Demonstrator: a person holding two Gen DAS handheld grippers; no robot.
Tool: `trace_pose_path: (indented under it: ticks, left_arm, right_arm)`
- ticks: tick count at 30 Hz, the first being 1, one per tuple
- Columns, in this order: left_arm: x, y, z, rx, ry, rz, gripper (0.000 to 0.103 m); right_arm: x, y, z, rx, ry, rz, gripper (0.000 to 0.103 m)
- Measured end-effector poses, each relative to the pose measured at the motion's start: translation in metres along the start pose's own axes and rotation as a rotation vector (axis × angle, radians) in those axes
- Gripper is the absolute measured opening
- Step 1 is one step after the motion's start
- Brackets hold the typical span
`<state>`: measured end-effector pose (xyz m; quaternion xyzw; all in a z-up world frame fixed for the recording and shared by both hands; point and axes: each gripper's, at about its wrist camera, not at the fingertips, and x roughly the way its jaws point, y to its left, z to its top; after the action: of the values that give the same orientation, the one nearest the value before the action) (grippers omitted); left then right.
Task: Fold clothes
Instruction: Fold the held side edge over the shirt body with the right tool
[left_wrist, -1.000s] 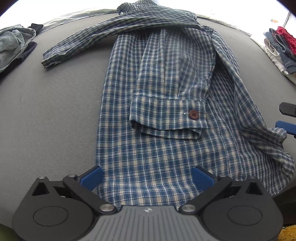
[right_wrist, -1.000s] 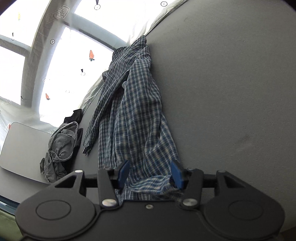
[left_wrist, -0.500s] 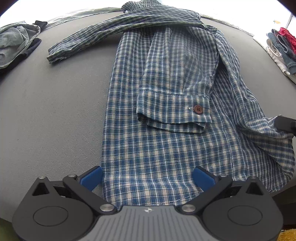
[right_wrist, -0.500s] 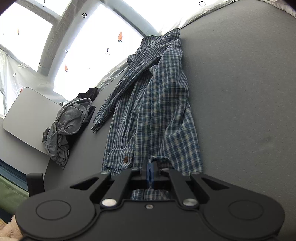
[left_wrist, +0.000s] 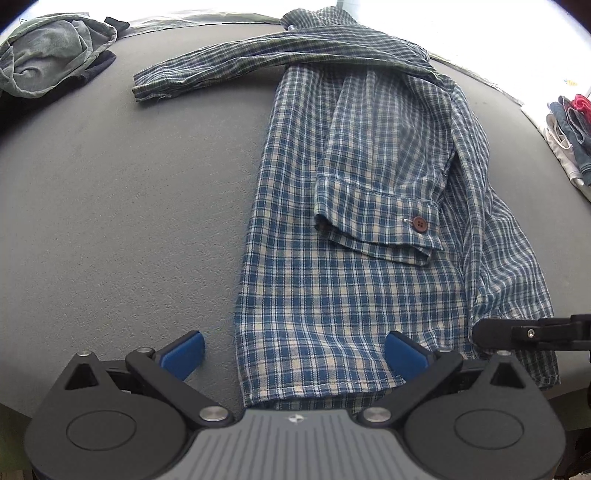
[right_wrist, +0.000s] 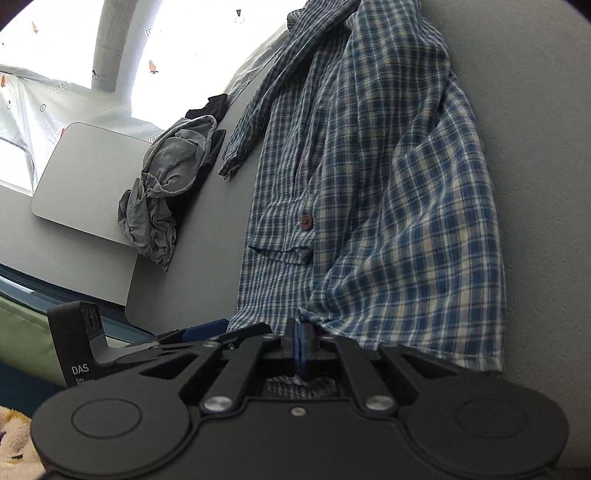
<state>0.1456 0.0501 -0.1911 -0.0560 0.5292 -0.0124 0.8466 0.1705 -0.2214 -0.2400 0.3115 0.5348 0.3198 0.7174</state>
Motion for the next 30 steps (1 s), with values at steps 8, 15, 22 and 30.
trace_pose_path:
  ticks: [8,15,22,30]
  left_arm:
    - [-0.016,0.016,0.013,-0.119,-0.091,0.036,0.102]
    - [-0.017,0.049,0.038,-0.290,-0.153,0.081,0.102]
    - [-0.007,0.071,0.065,-0.378,-0.177,0.119,0.102]
    - [0.003,0.086,0.106,-0.437,-0.199,0.120,0.102]
  right_arm:
    - [-0.006,0.004,0.007,0.024,0.001,0.062,0.057]
    - [-0.034,0.027,0.035,-0.134,-0.120,-0.071,0.078]
    - [-0.046,0.034,0.075,-0.233,-0.211,-0.233,0.083]
    - [-0.042,0.041,0.104,-0.246,-0.178,-0.205,0.084]
